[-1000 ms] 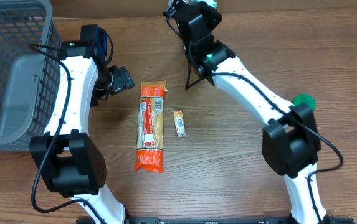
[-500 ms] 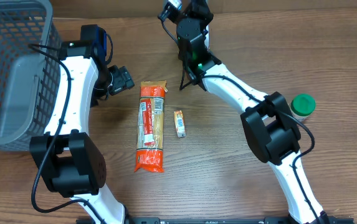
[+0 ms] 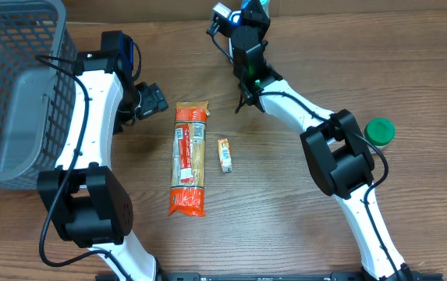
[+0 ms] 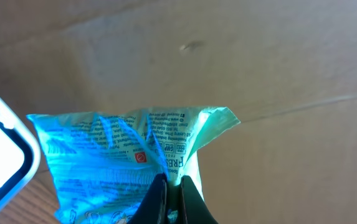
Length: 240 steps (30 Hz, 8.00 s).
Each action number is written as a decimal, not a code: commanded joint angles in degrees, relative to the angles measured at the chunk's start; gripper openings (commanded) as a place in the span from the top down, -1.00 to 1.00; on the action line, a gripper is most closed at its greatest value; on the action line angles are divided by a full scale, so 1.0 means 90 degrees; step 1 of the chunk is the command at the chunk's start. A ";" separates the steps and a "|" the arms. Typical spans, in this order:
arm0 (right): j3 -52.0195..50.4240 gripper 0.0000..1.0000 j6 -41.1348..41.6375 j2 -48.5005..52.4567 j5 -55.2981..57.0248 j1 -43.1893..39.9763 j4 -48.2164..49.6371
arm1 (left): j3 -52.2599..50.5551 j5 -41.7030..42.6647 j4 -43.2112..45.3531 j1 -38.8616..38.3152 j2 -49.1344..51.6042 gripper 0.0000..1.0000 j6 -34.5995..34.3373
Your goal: Scan the item barcode
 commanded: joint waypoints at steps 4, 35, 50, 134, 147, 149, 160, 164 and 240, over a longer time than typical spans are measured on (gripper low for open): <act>0.0155 0.93 0.0549 0.0107 -0.0289 -0.0012 0.0095 | -0.0002 -0.0007 -0.0012 -0.0046 -0.0121 -1.00 0.0046; 0.0155 0.93 0.1287 0.0107 0.0682 0.0444 -0.0869 | -0.0002 -0.0010 -0.0012 -0.0046 -0.0121 -1.00 0.0046; 0.0155 0.93 0.2336 -0.1406 0.1171 0.0420 -0.1518 | -0.0002 -0.0010 -0.0012 -0.0046 -0.0121 -1.00 0.0049; -0.4551 0.40 1.1096 -0.4029 -0.2565 -0.1583 -0.8983 | -0.0002 -0.0010 -0.0012 -0.0046 -0.0121 -0.99 0.0049; -0.4085 0.24 1.0899 -0.4937 -0.6730 -0.1054 -0.8580 | -0.0002 -0.0010 -0.0012 -0.0046 -0.0121 -1.00 0.0049; -0.4090 0.20 1.1033 -0.4918 -0.6591 -0.0792 -0.8476 | -0.0002 -0.0007 -0.0012 -0.0046 -0.0121 -0.99 0.0049; -0.4092 -0.02 1.1822 -0.4469 -0.4476 0.1035 -0.7533 | -0.0002 -0.0010 -0.0012 -0.0046 -0.0121 -1.00 0.0046; -0.4092 -0.17 1.1859 -0.4197 -0.4019 0.1477 -0.7091 | -0.0002 -0.0010 -0.0012 -0.0046 -0.0121 -0.99 0.0049; -0.4228 0.01 1.1812 -0.4216 -0.3232 0.1292 -0.8228 | -0.0002 -0.0010 -0.0012 -0.0046 -0.0121 -0.99 0.0046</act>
